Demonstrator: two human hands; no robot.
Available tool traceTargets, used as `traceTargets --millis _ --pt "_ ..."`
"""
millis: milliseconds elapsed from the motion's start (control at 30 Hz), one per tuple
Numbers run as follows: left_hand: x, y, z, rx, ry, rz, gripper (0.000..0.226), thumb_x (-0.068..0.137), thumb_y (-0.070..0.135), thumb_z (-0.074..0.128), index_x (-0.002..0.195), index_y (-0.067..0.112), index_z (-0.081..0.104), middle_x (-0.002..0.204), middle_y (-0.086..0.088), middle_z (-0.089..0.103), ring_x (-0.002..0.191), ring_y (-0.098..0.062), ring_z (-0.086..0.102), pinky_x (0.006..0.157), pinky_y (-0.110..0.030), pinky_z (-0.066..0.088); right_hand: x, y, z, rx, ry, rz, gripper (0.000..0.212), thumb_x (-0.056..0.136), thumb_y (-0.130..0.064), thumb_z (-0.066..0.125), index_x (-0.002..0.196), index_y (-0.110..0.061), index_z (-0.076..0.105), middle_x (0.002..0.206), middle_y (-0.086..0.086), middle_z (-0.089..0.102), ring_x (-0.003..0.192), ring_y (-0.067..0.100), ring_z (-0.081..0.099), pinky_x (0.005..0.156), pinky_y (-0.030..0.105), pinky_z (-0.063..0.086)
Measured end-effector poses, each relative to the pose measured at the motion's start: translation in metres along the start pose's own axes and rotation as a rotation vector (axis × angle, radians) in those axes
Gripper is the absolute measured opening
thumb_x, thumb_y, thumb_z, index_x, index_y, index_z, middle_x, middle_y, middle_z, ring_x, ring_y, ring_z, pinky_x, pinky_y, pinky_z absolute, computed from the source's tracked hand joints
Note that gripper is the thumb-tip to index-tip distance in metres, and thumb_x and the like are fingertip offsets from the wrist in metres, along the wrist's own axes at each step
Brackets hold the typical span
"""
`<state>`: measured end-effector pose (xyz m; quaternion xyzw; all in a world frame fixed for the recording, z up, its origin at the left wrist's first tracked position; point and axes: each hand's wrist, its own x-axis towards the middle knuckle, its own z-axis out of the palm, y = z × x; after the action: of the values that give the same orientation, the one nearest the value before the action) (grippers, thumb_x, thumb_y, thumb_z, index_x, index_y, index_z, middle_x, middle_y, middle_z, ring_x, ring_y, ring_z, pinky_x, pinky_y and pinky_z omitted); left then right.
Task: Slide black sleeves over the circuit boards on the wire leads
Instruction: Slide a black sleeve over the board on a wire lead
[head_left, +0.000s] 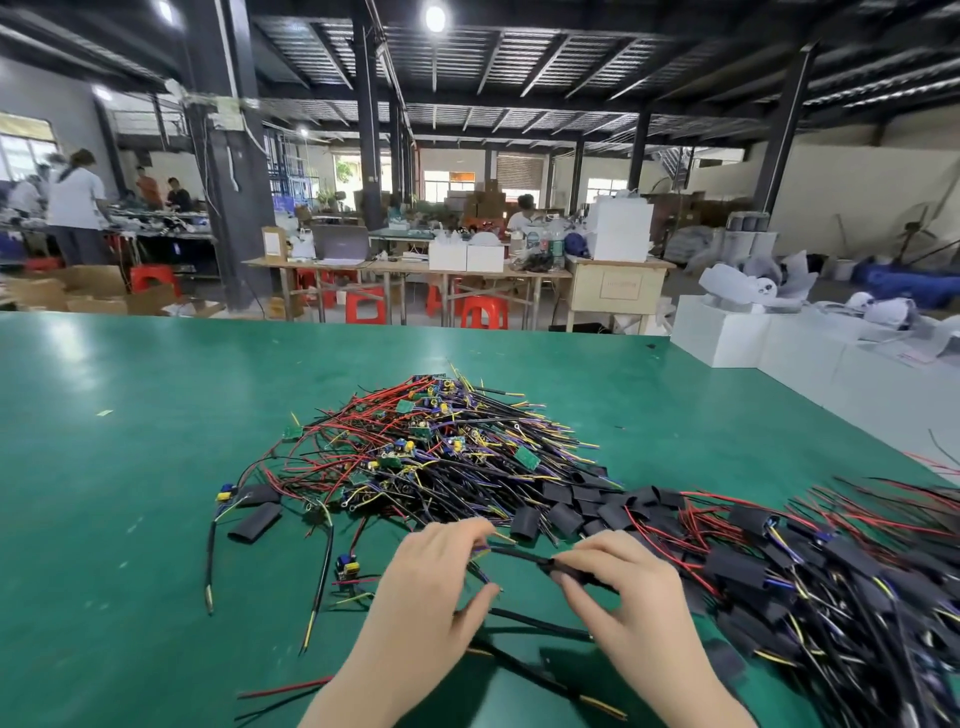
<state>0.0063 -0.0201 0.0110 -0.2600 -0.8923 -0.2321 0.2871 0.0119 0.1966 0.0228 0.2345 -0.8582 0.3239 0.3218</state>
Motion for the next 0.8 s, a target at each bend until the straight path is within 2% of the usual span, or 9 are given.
traceTargets --millis 100,233,333,433,567,667,800 --pt "-0.004 -0.012 -0.003 0.017 -0.032 -0.120 0.050 0.084 0.032 0.071 0.129 0.022 0.054 0.116 0.015 0.059 0.106 -0.005 0.053 0.093 -0.017 0.034 0.002 0.003 -0.005 0.023 0.065 0.045 0.020 0.069 -0.002 0.082 0.080 -0.017 0.075 0.080 -0.014 0.064 0.077 0.002 0.059 0.071 0.018 0.048" --pt "-0.001 -0.013 -0.009 -0.008 0.009 -0.182 0.023 0.082 0.018 0.076 0.104 0.022 0.068 0.097 0.015 0.065 0.092 -0.013 0.061 0.081 -0.026 0.043 0.003 0.007 -0.010 0.040 0.108 0.071 0.021 0.068 -0.001 0.083 0.079 -0.016 0.075 0.081 -0.014 0.065 0.079 0.002 0.061 0.072 0.015 0.047" --pt "0.000 -0.011 -0.013 -0.123 0.059 -0.227 0.022 0.083 0.010 0.074 0.101 0.022 0.069 0.094 0.017 0.064 0.090 -0.008 0.060 0.082 -0.030 0.049 0.004 0.009 -0.012 0.045 0.114 0.072 0.022 0.068 -0.001 0.083 0.080 -0.017 0.074 0.082 -0.015 0.064 0.079 0.002 0.061 0.073 0.014 0.047" --pt "0.001 -0.006 -0.018 -0.225 0.095 -0.240 0.029 0.086 0.010 0.071 0.112 0.024 0.068 0.099 0.017 0.066 0.095 -0.003 0.060 0.087 -0.026 0.048 0.004 0.011 -0.014 0.033 0.108 0.062 0.022 0.069 -0.002 0.083 0.080 -0.019 0.072 0.083 -0.016 0.064 0.080 0.002 0.060 0.074 0.013 0.045" --pt "0.002 0.004 -0.026 -0.343 0.124 -0.206 0.034 0.086 0.005 0.069 0.115 0.023 0.068 0.101 0.017 0.066 0.097 0.000 0.060 0.085 -0.015 0.045 0.001 0.011 -0.016 0.046 0.059 0.051 0.020 0.075 -0.011 0.079 0.088 -0.022 0.069 0.090 -0.016 0.062 0.085 0.000 0.060 0.073 0.007 0.041" --pt "0.007 0.007 -0.028 -0.362 0.136 -0.176 0.036 0.085 0.002 0.070 0.115 0.021 0.069 0.105 0.016 0.067 0.100 0.001 0.060 0.086 -0.009 0.043 0.000 0.011 -0.016 0.028 -0.001 0.025 0.019 0.082 -0.018 0.074 0.097 -0.026 0.068 0.097 -0.016 0.061 0.089 0.001 0.060 0.078 0.014 0.045" --pt "0.002 0.011 -0.039 -0.357 0.096 -0.154 0.037 0.083 -0.004 0.069 0.109 0.022 0.071 0.102 0.018 0.069 0.098 0.003 0.062 0.086 -0.009 0.044 0.000 0.011 -0.015 -0.012 -0.018 0.005 0.021 0.082 -0.012 0.074 0.098 -0.023 0.067 0.096 -0.015 0.060 0.088 0.001 0.059 0.079 0.022 0.048"
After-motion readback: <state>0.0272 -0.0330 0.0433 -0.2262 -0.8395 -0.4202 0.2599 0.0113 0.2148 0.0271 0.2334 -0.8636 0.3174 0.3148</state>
